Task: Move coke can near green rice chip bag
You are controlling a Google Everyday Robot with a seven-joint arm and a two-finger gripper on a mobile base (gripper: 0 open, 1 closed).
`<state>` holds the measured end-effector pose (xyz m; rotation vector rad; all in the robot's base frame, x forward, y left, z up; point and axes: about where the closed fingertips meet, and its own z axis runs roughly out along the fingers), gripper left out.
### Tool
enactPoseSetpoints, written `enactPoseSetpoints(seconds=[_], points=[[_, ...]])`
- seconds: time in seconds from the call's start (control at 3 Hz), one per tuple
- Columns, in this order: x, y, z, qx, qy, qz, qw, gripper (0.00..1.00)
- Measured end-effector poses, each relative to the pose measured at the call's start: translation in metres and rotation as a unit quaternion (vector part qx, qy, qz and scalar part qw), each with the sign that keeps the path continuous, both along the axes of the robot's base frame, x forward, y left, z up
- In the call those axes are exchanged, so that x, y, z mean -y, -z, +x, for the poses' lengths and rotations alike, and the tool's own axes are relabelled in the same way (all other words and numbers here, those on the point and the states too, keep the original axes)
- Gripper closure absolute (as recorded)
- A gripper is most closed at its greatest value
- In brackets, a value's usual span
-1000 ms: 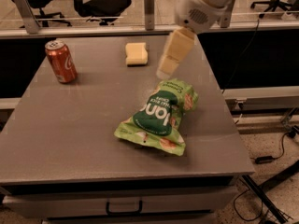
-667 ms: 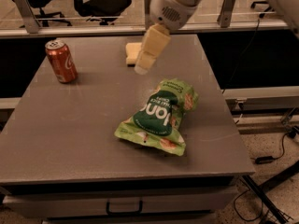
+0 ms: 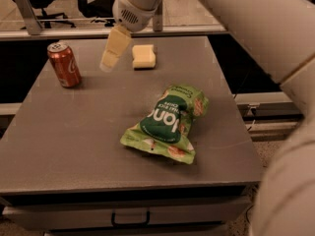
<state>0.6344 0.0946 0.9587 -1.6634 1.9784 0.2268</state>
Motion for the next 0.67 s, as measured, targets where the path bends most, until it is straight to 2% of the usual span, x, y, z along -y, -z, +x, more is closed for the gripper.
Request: enactPoseSetpoints(seconds=[0.67], points=[[-0.061, 0.028, 0.021, -0.016, -0.002, 0.007, 0.9998, 0.0]])
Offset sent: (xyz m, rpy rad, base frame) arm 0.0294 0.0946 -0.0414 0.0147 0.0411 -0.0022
